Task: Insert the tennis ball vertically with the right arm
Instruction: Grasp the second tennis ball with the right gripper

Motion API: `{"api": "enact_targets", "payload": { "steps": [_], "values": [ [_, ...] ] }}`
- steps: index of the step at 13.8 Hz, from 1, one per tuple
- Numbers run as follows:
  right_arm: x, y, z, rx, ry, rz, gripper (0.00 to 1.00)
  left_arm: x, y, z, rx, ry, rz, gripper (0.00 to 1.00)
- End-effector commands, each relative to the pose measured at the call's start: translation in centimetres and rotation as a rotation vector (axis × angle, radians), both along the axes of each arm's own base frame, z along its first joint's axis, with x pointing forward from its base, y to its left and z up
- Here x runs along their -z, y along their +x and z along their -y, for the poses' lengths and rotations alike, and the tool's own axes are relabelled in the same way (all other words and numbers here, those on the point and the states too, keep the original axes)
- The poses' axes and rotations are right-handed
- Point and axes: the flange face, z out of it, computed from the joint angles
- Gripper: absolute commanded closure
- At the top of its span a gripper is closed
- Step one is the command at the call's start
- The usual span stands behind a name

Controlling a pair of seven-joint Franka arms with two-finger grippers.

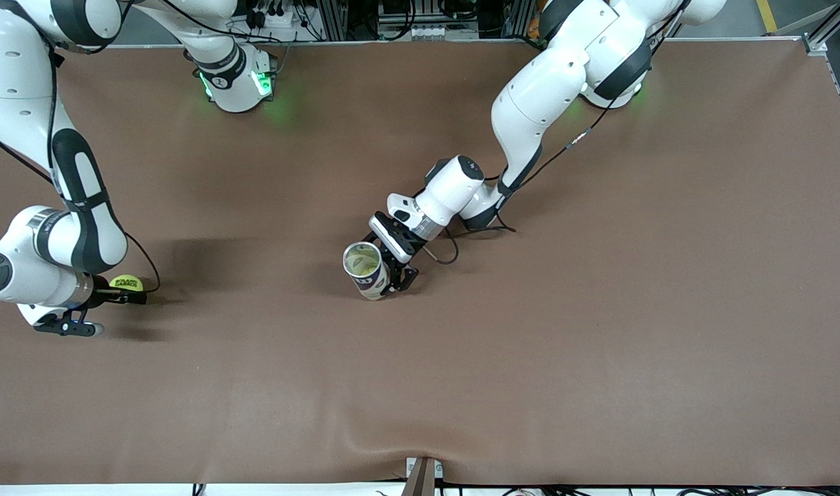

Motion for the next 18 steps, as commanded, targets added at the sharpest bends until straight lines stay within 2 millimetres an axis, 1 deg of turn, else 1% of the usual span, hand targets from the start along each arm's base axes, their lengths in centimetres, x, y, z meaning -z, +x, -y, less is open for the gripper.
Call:
{"api": "enact_targets", "payload": {
  "steps": [1, 2, 3, 4, 5, 6, 7, 8, 9, 10, 11, 12, 13, 15, 18],
  "values": [
    [0.8, -0.6, 0.1, 0.006, 0.015, -0.014, 0.16, -1.0, -0.2, -0.3, -0.007, -0.007, -0.006, 0.00],
    [0.8, -0.6, 0.1, 0.001, 0.011, -0.017, 0.45, -0.9, -0.2, -0.3, -0.008, -0.007, -0.007, 0.00],
    [0.8, -0.5, -0.1, -0.010, 0.007, -0.015, 0.72, -0.9, -0.2, -0.4, -0.008, -0.006, -0.007, 0.00],
    [0.5, -0.4, -0.1, -0.032, 0.001, -0.014, 0.86, -0.9, -0.2, -0.3, -0.007, -0.006, -0.007, 0.00],
    [0.1, -0.1, -0.4, -0.050, 0.000, -0.009, 0.91, -0.9, 0.0, -0.6, -0.011, -0.005, -0.008, 0.00],
    [-0.9, 0.4, -0.5, -0.052, -0.004, 0.007, 0.93, -0.9, 0.0, -0.6, -0.011, -0.003, -0.007, 0.00],
    [-2.5, 0.8, -1.1, -0.058, -0.003, 0.006, 1.00, -0.9, 0.0, -0.6, -0.011, -0.003, -0.007, 0.00],
    [-5.5, 1.8, -1.9, -0.057, -0.001, 0.000, 1.00, -0.9, 0.1, -0.7, -0.012, -0.003, -0.007, 0.00],
    [-8.7, 3.0, -3.3, -0.066, 0.003, -0.029, 1.00, -0.9, 0.1, -0.7, -0.013, -0.004, -0.006, 0.00],
    [-12.0, 4.2, -4.4, -0.045, 0.000, -0.052, 1.00, -0.9, 0.1, -0.7, -0.013, -0.004, -0.006, 0.00],
    [-14.8, 5.1, -5.3, -0.012, -0.004, -0.075, 1.00, -1.2, 0.2, -0.7, -0.013, -0.007, -0.003, 0.00],
    [-16.7, 5.7, -6.6, 0.011, -0.007, -0.086, 1.00, -1.2, 0.1, -0.7, -0.012, -0.006, -0.004, 0.00],
    [-17.5, 6.1, -8.5, 0.019, -0.010, -0.085, 1.00, -1.2, 0.1, -0.7, -0.012, -0.006, -0.004, 0.00],
    [-18.2, 6.5, -13.2, 0.048, -0.025, -0.073, 1.00, -1.2, 0.1, -0.7, -0.012, -0.006, -0.003, 0.00],
    [-21.5, 6.4, -19.6, 0.126, -0.035, -0.020, 1.00, -1.5, 0.2, -0.6, -0.013, -0.010, -0.001, 0.00]
  ]
}}
